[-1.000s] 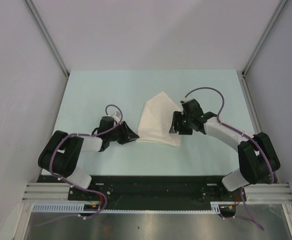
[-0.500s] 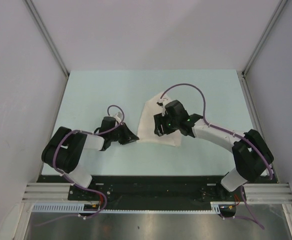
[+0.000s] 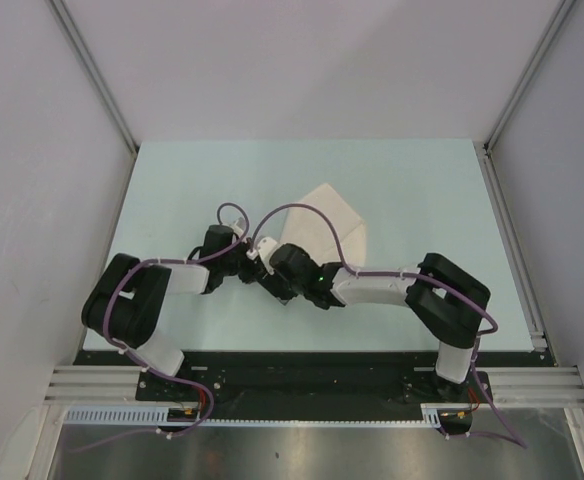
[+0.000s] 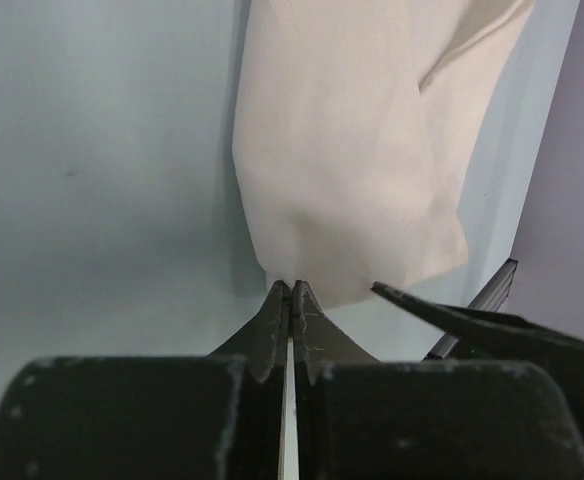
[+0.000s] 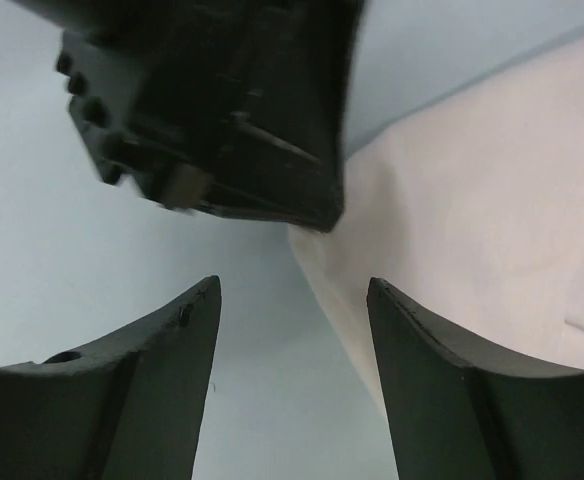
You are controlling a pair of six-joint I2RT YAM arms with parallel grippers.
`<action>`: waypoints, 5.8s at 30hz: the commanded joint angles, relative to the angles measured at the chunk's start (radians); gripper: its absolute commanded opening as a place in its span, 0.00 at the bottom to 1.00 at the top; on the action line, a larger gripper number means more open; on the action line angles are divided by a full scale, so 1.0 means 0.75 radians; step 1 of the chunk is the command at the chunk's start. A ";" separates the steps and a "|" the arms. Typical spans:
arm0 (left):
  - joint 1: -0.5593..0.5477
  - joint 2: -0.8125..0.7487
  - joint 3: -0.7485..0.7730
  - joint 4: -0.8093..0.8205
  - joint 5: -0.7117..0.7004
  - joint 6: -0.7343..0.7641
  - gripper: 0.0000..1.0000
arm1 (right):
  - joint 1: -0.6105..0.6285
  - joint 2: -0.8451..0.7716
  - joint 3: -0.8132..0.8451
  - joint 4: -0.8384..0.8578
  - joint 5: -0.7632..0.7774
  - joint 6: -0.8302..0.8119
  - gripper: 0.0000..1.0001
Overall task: Fold the napkin, place the utensils inside, and roll it up
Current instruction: Roll the napkin with the utensil
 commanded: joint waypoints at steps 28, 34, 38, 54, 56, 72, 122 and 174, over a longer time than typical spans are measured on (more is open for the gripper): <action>0.049 -0.077 0.047 -0.039 0.065 0.038 0.00 | 0.191 0.281 0.020 0.213 0.827 -0.200 0.63; 0.061 -0.079 0.055 -0.054 0.065 0.051 0.00 | 0.187 0.247 -0.058 0.183 0.854 -0.148 0.61; 0.067 -0.079 0.059 -0.060 0.063 0.055 0.00 | 0.189 0.241 -0.089 0.177 0.868 -0.134 0.60; 0.074 -0.067 0.077 -0.070 0.065 0.067 0.00 | 0.195 0.181 -0.218 0.164 0.840 -0.089 0.45; 0.074 -0.065 0.083 -0.070 0.077 0.079 0.03 | 0.191 0.208 -0.205 0.166 0.819 -0.126 0.38; 0.161 -0.259 -0.006 -0.215 -0.058 0.237 0.60 | 0.005 0.054 0.015 -0.322 -0.016 -0.140 0.00; -0.162 -0.217 0.073 -0.097 -0.285 0.685 0.49 | -0.598 0.754 0.840 -1.186 -1.326 -0.167 0.00; 0.031 0.123 0.409 -0.520 -0.083 0.558 0.00 | 0.001 0.042 -0.140 0.003 0.412 -0.292 0.78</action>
